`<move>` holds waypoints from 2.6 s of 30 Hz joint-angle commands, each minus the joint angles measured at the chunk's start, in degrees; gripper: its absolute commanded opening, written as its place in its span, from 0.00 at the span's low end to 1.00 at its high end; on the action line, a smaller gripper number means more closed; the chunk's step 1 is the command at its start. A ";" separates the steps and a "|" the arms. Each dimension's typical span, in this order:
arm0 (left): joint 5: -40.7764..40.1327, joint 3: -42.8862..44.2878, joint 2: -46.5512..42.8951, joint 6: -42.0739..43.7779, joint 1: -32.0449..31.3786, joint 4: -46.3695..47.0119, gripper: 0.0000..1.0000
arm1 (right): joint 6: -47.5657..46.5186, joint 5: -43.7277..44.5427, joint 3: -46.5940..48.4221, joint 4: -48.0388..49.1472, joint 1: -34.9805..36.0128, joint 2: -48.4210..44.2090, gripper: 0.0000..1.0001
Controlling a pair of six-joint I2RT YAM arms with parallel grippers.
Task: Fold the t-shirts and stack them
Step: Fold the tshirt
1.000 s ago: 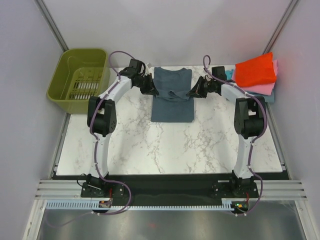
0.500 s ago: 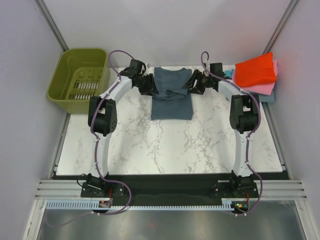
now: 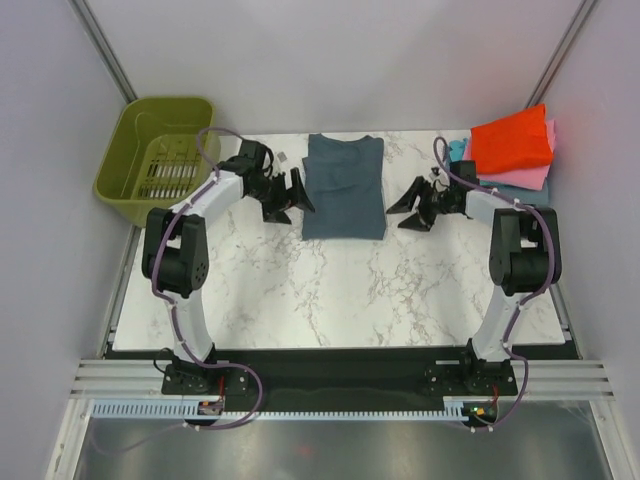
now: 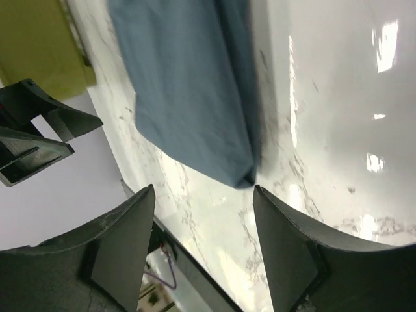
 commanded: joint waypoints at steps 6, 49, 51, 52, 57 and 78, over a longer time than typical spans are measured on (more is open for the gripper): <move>8.32 -8.13 3.61 -6.36 -0.07 2.39 0.89 | 2.13 -3.13 -6.40 0.71 1.48 1.63 0.67; 7.10 -11.81 -7.62 -7.76 -1.38 4.76 0.02 | 1.43 -4.53 -10.17 0.45 5.61 -10.22 0.00; 7.10 -13.04 -9.64 -7.76 -1.47 4.76 0.02 | 1.69 -4.53 -12.45 -0.51 5.61 -13.74 0.00; 7.10 -13.57 -11.48 -7.76 -1.47 4.76 0.02 | 1.95 -4.45 -13.24 -0.69 5.61 -14.88 0.00; 7.10 -16.90 -16.76 -7.76 -2.52 4.76 0.02 | 0.99 -4.45 -16.15 -3.84 5.61 -21.99 0.00; 2.35 3.55 -1.76 -0.12 -3.23 2.48 0.02 | 0.29 -1.90 -3.15 1.58 3.77 -10.69 0.00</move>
